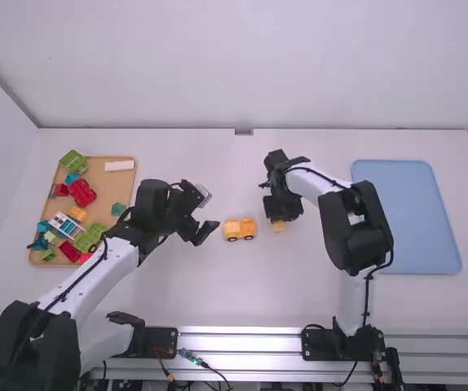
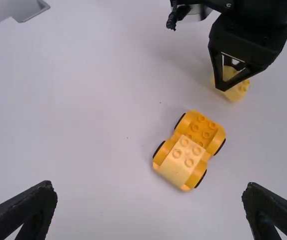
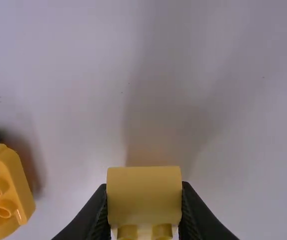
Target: Assemble lego blocks to make yellow taxi
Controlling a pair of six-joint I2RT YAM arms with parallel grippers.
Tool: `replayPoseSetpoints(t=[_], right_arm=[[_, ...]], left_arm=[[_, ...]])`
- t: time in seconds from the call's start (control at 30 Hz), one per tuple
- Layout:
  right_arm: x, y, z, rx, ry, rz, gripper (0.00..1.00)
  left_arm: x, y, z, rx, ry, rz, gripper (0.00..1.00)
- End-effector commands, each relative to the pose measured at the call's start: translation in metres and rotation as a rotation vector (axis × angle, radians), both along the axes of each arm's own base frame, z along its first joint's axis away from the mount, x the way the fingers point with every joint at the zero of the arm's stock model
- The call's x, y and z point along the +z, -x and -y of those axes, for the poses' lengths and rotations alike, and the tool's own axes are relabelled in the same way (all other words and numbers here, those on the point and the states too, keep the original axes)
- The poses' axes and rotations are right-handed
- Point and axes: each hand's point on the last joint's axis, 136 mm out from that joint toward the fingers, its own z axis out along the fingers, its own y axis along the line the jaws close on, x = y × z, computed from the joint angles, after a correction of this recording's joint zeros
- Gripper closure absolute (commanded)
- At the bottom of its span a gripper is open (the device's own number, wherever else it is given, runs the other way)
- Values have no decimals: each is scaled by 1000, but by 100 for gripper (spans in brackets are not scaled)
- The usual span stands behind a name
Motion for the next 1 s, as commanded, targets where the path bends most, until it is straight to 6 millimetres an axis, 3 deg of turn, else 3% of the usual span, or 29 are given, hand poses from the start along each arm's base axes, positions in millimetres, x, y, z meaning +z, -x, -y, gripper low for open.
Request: replayPoseSetpoints(t=[0.0, 0.07, 0.1, 0.13, 0.17, 0.2, 0.27, 0.33, 0.4, 0.43, 0.53, 0.63, 0.73, 0.87, 0.97], right_arm=[[-10, 5, 2, -81, 24, -20, 100], [-12, 3, 2, -190, 23, -13, 100], [-12, 0, 3, -338, 19, -16, 100], [-12, -1, 3, -381, 18, -18, 100], [-11, 0, 6, -594, 22, -47, 100], [-11, 1, 7, -639, 25, -56, 100], [-10, 6, 15, -901, 49, -108, 100], [-10, 8, 19, -1009, 65, -127, 100], [-9, 17, 30, -1259, 108, -190, 100], [-9, 20, 31, -1345, 109, -231, 95], [-12, 22, 31, -1487, 81, -295, 85], [-18, 19, 26, -1531, 22, -333, 82], [-25, 14, 17, -1532, -73, -367, 85], [-36, 9, 8, -1527, -176, -383, 97], [-40, 15, 15, -1574, -161, -407, 90]], left_arm=[[9, -3, 0, 2, 7, 21, 1], [9, -3, 0, 2, 7, 21, 1], [9, -3, 0, 2, 7, 20, 1], [9, -3, 0, 2, 7, 20, 1], [9, -3, 0, 2, 7, 21, 1], [9, -3, 0, 3, 7, 21, 1], [9, -3, 0, 2, 8, 21, 1], [9, -3, 0, 2, 8, 20, 1], [8, -2, -1, 2, 6, 15, 1], [7, -2, -1, 2, 5, 10, 1], [7, -1, 0, 0, 7, 9, 1], [7, -2, 0, 0, 7, 11, 1], [7, -1, 0, 0, 7, 9, 1], [7, -1, -1, 2, 4, 9, 1], [7, -2, -1, 2, 5, 10, 1]])
